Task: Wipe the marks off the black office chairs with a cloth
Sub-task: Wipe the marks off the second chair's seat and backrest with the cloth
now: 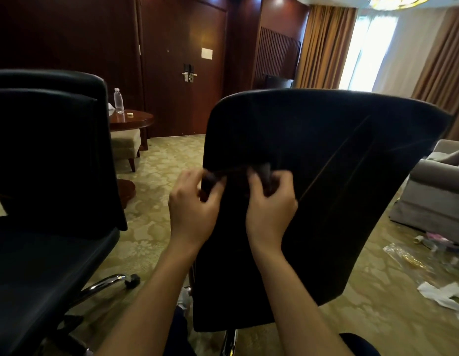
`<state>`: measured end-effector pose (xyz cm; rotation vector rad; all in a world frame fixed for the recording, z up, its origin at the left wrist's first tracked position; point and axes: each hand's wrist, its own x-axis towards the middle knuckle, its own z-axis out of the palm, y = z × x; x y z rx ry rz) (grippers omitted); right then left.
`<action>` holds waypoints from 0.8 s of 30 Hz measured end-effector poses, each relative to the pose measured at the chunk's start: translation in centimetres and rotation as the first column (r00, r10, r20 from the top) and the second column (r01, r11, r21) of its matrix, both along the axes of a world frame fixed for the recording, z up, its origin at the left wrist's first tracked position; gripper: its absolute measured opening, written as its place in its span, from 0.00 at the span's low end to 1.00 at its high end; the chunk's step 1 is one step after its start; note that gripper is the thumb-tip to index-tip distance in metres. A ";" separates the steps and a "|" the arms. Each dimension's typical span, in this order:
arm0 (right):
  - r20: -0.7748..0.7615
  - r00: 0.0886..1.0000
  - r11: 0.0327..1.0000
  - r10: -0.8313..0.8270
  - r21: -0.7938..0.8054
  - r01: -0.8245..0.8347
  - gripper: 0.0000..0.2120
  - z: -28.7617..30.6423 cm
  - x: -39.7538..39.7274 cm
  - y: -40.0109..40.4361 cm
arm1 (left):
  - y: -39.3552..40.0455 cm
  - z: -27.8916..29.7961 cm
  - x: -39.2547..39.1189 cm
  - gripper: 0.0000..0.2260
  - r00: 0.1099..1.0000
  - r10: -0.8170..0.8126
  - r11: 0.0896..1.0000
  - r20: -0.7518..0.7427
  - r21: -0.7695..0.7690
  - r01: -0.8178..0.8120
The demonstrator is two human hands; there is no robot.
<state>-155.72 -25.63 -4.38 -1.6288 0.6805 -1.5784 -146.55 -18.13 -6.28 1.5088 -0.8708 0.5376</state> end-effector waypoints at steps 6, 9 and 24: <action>0.030 0.998 0.991 -0.058 -0.119 0.061 0.12 5.2 0.8 0.2 | 0.6 6.5 0.8 0.08 0.993 0.094 0.995 0.073 0.024 -0.096; -0.079 0.993 0.995 -0.083 -0.063 0.079 0.12 1.5 1.2 -0.2 | 0.3 2.7 0.9 0.07 0.997 0.075 0.995 0.001 0.060 -0.075; -0.095 0.995 0.989 0.019 0.150 -0.005 0.12 -7.3 1.6 1.4 | 1.2 -7.9 0.2 0.08 0.944 0.050 0.999 -0.325 0.006 -0.051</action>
